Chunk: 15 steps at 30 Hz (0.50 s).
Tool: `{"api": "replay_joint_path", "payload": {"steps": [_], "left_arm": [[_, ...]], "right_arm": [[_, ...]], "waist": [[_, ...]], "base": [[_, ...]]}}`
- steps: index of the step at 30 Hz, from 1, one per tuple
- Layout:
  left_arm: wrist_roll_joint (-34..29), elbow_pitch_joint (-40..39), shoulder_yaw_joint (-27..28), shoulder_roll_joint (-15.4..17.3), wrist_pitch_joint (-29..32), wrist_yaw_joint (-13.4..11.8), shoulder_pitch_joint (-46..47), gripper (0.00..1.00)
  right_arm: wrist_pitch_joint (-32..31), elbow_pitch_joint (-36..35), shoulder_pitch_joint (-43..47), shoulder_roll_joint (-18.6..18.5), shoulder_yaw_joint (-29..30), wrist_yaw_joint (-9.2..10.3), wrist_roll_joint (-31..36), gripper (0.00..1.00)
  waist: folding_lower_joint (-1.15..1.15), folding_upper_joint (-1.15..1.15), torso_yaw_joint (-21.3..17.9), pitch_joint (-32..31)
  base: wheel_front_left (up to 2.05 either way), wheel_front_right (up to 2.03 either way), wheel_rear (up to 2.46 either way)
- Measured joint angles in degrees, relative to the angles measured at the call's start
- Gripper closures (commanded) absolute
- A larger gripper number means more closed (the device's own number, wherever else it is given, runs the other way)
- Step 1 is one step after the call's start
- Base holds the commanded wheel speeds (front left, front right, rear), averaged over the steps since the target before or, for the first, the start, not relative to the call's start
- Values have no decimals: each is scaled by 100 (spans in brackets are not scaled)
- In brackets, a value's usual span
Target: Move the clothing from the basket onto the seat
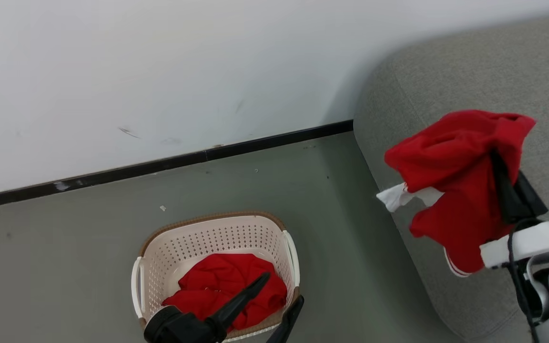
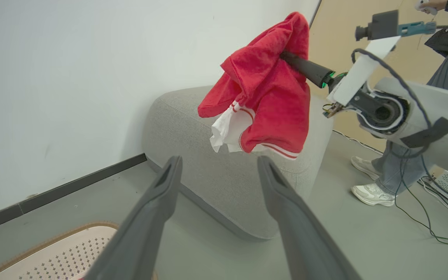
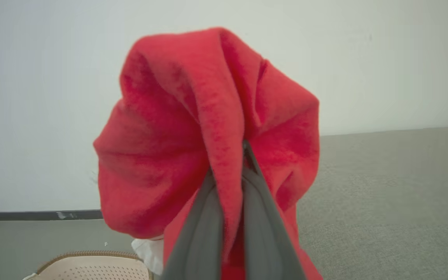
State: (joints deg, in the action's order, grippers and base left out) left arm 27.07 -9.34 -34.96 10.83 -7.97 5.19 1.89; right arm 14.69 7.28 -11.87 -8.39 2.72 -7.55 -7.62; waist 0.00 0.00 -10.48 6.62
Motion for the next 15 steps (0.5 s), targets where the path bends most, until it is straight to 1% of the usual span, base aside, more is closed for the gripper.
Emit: {"api": "replay_joint_path", "payload": {"steps": [7, 9, 15], "left_arm": [[-57, -81, 71, 78, 10, -54, 0, 0], [-92, -119, 101, 102, 30, -104, 0, 0], [-99, -213, 161, 177, 34, -153, -2, 0]], "right_arm": [[0, 313, -764, -80, 632, 0, -517, 100], [0, 466, -1099, -163, 891, 1, -657, 100], [-68, 812, -1741, -346, 1434, 3, -929, 100]], "waist": [[0, 0, 91, 305], [0, 0, 159, 434], [0, 0, 328, 687]], "base": [[0, 0, 0], [0, 0, 0], [0, 0, 0]]}}
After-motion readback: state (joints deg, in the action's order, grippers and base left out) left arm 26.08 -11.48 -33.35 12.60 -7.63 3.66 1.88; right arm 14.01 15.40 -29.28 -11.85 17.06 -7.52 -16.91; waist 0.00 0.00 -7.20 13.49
